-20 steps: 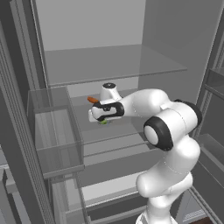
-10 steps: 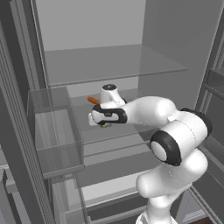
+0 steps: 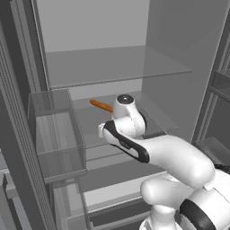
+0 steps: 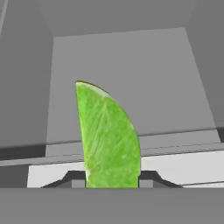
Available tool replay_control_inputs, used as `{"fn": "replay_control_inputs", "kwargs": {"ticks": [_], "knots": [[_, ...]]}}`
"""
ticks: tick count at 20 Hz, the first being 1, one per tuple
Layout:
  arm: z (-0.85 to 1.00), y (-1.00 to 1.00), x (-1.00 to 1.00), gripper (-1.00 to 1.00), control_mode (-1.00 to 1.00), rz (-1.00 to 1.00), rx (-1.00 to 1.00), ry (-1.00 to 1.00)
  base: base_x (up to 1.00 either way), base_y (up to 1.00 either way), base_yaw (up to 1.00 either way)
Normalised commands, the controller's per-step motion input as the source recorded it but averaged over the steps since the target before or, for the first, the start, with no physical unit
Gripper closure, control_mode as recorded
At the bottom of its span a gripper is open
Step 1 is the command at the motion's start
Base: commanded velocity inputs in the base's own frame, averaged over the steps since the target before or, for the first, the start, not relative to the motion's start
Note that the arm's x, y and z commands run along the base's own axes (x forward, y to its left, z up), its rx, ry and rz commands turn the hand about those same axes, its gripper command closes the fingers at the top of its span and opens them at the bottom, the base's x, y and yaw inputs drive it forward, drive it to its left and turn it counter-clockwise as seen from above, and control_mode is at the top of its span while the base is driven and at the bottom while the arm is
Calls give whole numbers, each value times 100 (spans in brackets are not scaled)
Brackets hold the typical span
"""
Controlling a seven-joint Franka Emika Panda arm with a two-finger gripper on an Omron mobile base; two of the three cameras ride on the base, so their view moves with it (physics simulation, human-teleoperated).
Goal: Grab a lemon wedge from the fridge and one ice cube from the ice bowl, and put them in the glass of lemonade.
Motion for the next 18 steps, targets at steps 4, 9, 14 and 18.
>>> {"fn": "replay_control_inputs", "kwargs": {"ticks": [4,9,14,18], "knots": [[43,-56,-100,100,-100,-7,7,-1,0,0,0],[70,-65,-99,100,-100,-7,11,2,0,0,0],[70,-61,-100,100,-100,-12,11,9,0,0,0],[78,-14,-93,100,-100,-5,3,1,0,0,0]]}}
